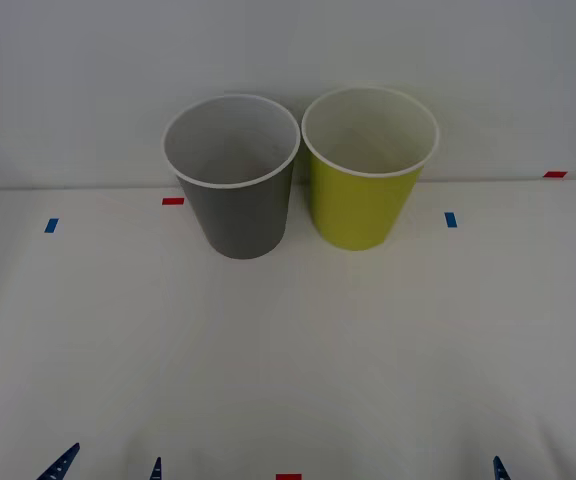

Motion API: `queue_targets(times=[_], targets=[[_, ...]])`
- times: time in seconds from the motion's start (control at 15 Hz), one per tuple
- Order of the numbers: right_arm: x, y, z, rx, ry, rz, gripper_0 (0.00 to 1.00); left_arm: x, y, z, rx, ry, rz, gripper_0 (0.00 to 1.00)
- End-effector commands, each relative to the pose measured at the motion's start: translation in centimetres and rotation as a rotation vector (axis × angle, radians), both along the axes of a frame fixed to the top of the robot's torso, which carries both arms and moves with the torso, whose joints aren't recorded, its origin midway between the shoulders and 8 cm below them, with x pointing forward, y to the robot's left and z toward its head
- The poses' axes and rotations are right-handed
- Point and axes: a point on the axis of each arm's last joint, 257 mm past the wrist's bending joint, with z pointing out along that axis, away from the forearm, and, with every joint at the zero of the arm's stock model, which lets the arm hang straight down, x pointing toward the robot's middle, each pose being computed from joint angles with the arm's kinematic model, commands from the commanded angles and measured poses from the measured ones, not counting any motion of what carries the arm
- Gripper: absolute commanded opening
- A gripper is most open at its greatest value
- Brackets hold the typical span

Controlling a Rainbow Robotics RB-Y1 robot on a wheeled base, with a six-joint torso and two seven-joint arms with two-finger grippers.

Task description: Put cans in the gray bin and PET bottles in the light green bin.

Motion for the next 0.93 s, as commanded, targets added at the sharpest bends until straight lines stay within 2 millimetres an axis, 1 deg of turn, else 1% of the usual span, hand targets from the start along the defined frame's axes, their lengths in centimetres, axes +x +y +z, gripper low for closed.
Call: queue_targets(times=[0.07,0.93], targets=[[0.00,0.00,0.00,0.000,0.000,0.000,1.00,0.00,0.00,0.00,0.000,0.000,0.000,1.00],[0.00,0.00,0.00,0.000,0.000,0.000,1.00,0.00,0.00,0.00,0.000,0.000,0.000,1.00]])
